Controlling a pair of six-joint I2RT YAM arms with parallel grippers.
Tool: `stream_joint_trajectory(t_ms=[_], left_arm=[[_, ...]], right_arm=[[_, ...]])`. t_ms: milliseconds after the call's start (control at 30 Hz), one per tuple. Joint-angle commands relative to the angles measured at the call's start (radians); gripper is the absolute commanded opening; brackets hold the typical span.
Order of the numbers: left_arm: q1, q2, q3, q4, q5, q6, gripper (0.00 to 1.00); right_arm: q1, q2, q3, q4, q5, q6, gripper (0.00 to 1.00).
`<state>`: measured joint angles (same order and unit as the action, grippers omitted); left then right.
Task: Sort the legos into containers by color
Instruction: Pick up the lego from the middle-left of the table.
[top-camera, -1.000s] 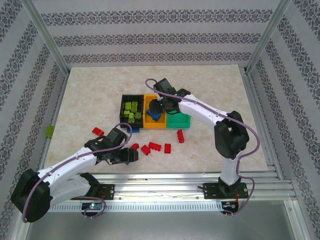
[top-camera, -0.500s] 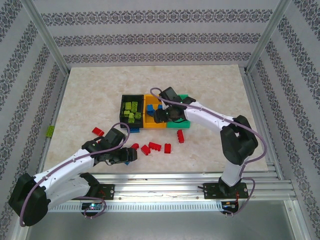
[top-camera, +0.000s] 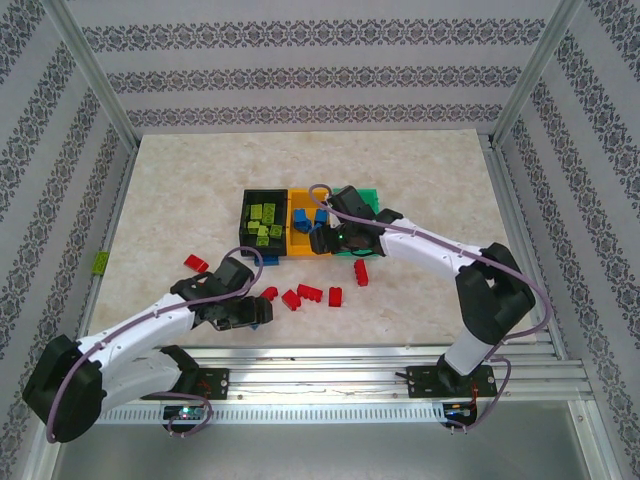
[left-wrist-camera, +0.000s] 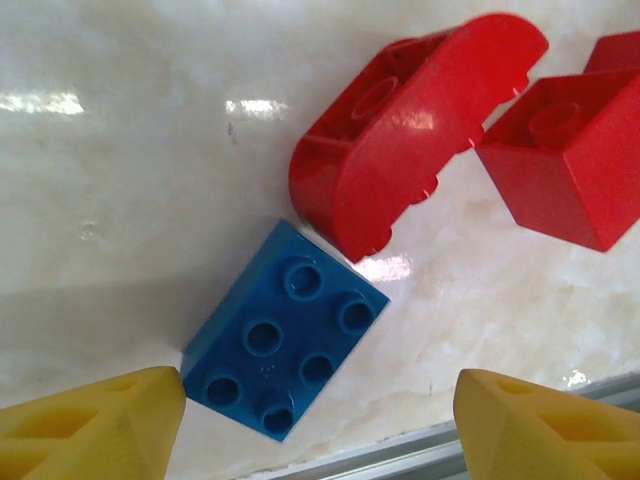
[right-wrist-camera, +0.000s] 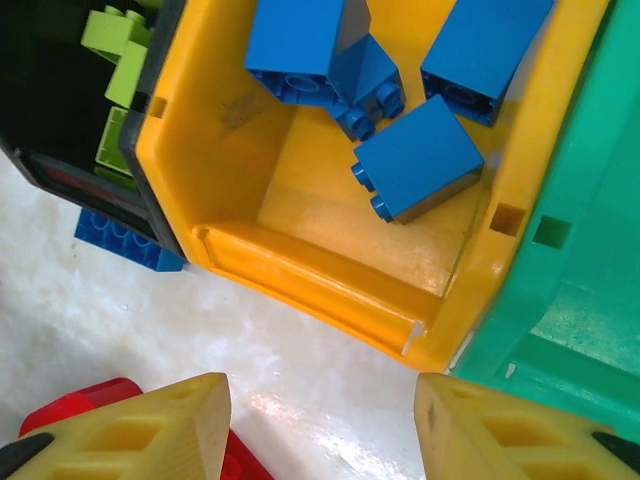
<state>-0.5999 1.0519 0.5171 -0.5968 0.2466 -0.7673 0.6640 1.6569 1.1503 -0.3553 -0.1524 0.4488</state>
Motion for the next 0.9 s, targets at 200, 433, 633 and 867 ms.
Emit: stream_joint_trajectory(t_ms=[200,433,633,867], left_arm=[[0.009,0.134,0.067,-0.108,-0.107,0.041,0.73],[-0.014,0.203,0.11,-0.097,-0.128,0.059,0.68],[-0.052,0.231,0.124,-0.094,-0.117,0.043,0.54],[-0.07,0.164,0.118,-0.101,-0.095,0.003,0.38]], right_arm=[[0.011,-0.048,-0.023,0.006,-0.022,0.001,0.5],[0.0,-0.055,-0.042,-0.008,-0.003,0.004,0.5],[-0.016,-0.065,-0.053,-0.018,0.007,0.004,0.5],[-0.027,-0.096,-0.08,0.005,0.025,0.011,0.5]])
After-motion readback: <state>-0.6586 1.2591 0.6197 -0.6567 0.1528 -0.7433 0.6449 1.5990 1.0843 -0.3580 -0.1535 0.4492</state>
